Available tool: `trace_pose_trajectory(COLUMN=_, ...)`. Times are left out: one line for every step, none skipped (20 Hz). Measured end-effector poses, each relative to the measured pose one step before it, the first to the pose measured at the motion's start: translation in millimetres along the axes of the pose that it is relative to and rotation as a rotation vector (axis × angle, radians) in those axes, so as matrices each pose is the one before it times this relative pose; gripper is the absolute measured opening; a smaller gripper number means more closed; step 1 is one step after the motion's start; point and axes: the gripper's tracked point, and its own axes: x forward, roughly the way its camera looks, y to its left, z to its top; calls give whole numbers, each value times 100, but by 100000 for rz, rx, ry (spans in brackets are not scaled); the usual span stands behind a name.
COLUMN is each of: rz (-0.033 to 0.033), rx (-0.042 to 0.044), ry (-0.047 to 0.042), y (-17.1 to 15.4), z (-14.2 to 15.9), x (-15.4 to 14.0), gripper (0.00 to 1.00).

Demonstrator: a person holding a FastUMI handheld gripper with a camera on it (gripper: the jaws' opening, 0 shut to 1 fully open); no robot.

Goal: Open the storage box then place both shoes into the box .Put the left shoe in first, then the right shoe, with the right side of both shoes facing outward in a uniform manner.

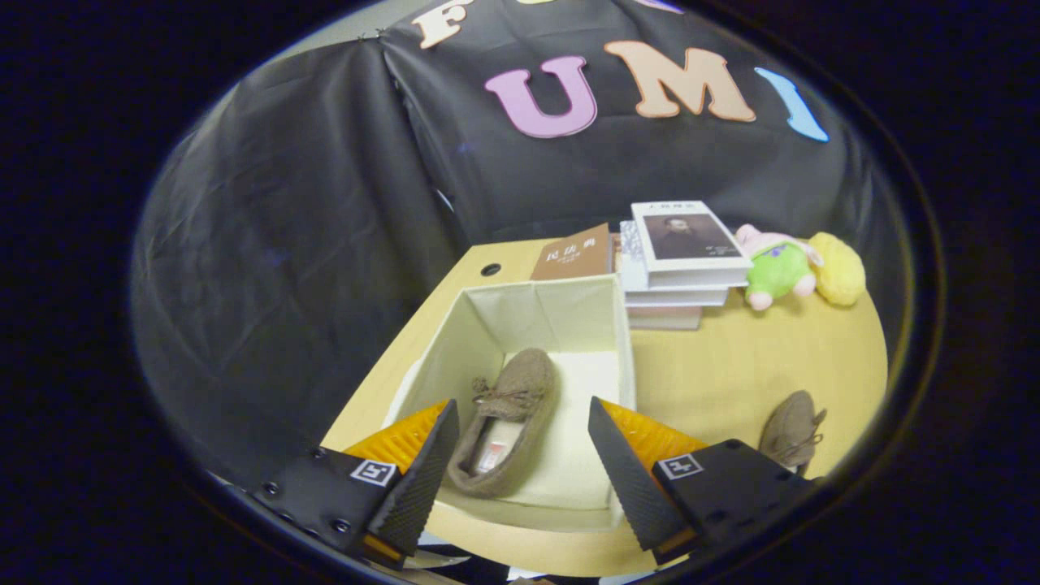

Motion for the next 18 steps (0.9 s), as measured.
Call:
trace_pose_trajectory(rz=-1964, rx=-884, ry=-1316, y=-1250, z=304, x=-777, gripper=100)
trace_pose_trajectory(rz=-2031, rx=-772, ry=-770, y=-1442, z=241, x=-602, gripper=100)
trace_pose_trajectory(rz=-2381, rx=-460, ry=-633, y=-1412, z=-79, x=-573, gripper=100)
trace_pose_trajectory(rz=-1595, rx=-638, ry=-426, y=-1280, z=24, x=-570, gripper=100)
trace_pose_trajectory(rz=-1186, rx=-596, ry=-730, y=-1161, z=-20, x=-543, gripper=100)
trace_pose_trajectory(rz=-1710, rx=-802, ry=-267, y=-1285, z=-211, x=-503, gripper=100)
trace_pose_trajectory(rz=-1797, rx=-1133, ry=-85, y=-1384, z=-385, x=-397, gripper=100)
trace_pose_trajectory(rz=-2536, rx=-1049, ry=-322, y=-1452, z=-250, x=-361, gripper=100)
trace_pose_trajectory(rz=-2438, rx=-1062, ry=-57, y=-1364, z=-512, x=-377, gripper=100)
trace_pose_trajectory(rz=-1354, rx=-723, ry=-56, y=-1082, z=-336, x=-275, gripper=100)
trace_pose_trajectory(rz=-840, rx=-1030, ry=-1155, y=-956, z=-322, x=-92, gripper=100)
trace_pose_trajectory(rz=-1958, rx=-1198, ry=-1347, y=-1218, z=-235, x=-92, gripper=100)
trace_pose_trajectory(rz=-2850, rx=-658, ry=-796, y=-1430, z=-558, x=-1, gripper=100)
trace_pose_trajectory(rz=-2886, rx=448, ry=-288, y=-1354, z=-580, x=-162, gripper=100)
trace_pose_trajectory(rz=-2219, rx=1488, ry=-60, y=-1196, z=-753, x=52, gripper=100)
trace_pose_trajectory(rz=-1815, rx=1942, ry=355, y=-1056, z=-705, x=124, gripper=100)
trace_pose_trajectory(rz=-1526, rx=1399, ry=988, y=-1099, z=-960, x=9, gripper=100)
trace_pose_trajectory(rz=-1301, rx=665, ry=931, y=-1120, z=-832, x=11, gripper=100)
